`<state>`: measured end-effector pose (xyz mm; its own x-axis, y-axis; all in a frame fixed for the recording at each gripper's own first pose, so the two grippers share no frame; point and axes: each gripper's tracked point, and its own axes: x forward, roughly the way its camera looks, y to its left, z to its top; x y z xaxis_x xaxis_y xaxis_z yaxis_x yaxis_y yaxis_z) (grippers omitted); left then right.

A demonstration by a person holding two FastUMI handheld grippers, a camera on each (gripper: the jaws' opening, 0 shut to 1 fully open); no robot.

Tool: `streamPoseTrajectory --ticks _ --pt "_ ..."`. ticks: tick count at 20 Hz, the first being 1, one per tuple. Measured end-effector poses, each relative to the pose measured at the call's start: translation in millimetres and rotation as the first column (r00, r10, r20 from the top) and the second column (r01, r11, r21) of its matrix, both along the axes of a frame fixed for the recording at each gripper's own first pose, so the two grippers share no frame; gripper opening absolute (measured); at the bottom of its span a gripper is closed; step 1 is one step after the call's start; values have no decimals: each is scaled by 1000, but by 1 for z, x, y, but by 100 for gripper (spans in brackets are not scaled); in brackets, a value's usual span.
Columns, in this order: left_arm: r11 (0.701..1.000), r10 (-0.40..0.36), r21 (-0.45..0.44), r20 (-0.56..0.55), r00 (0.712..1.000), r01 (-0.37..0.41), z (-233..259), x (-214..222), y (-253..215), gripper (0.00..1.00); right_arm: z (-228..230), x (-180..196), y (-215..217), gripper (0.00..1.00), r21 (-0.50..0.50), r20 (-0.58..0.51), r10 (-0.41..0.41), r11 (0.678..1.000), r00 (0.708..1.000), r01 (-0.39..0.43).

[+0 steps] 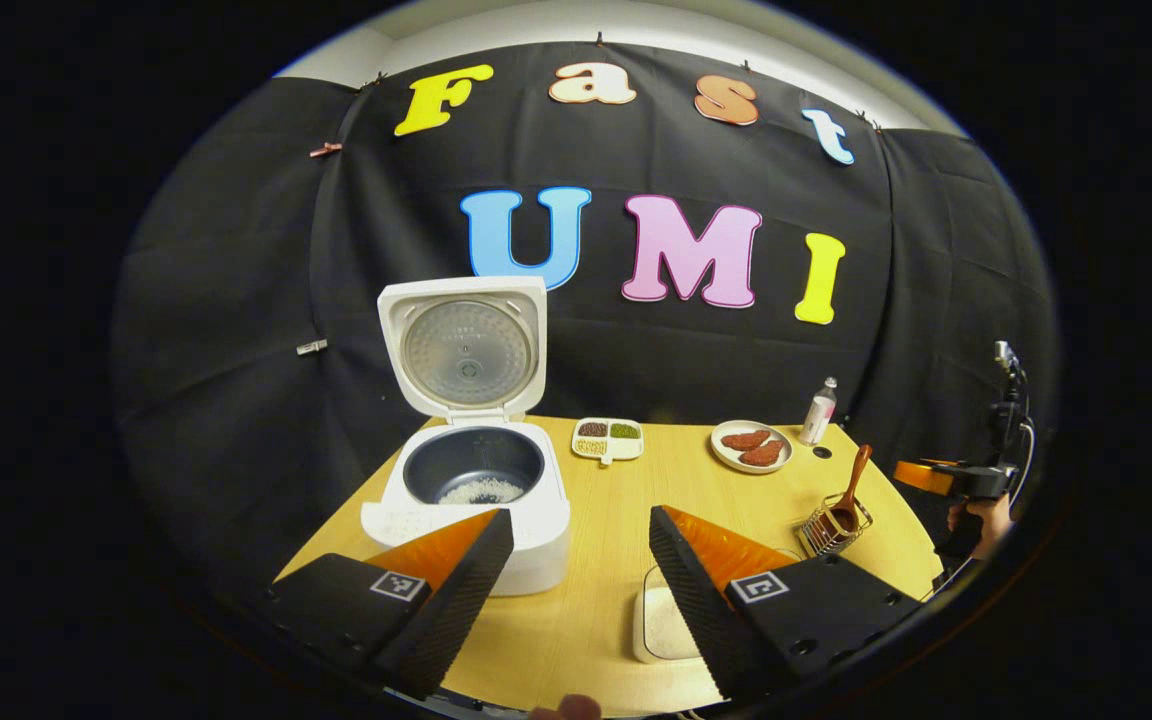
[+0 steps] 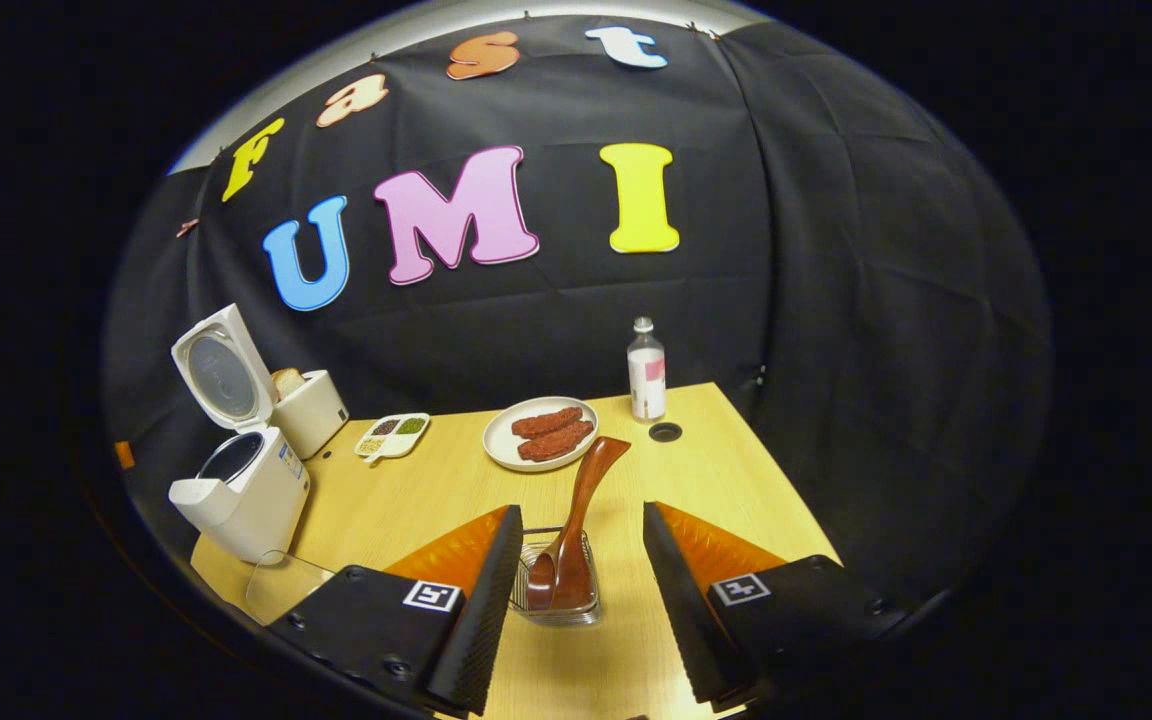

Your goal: Close the left gripper, press the button to open the rice cooker; take a wooden spoon from the chopstick holder with the right hand, scoop a spoonful of rice and pour it into the rice cooker, then put the wooden spoon back into the chopstick holder.

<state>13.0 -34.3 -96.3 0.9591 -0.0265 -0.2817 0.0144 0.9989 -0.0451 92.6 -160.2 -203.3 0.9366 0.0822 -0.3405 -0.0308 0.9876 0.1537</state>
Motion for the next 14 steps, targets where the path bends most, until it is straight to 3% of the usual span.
streamPoseTrajectory --ticks 8,14 --pt "1000 9 -20 150 989 -6 59 40 30 94 108 -72 36 77 -22 177 11 1000 984 -7" --pt "997 51 -62 247 968 -37 101 79 71 94 163 -108 87 78 -43 263 56 998 963 -47"
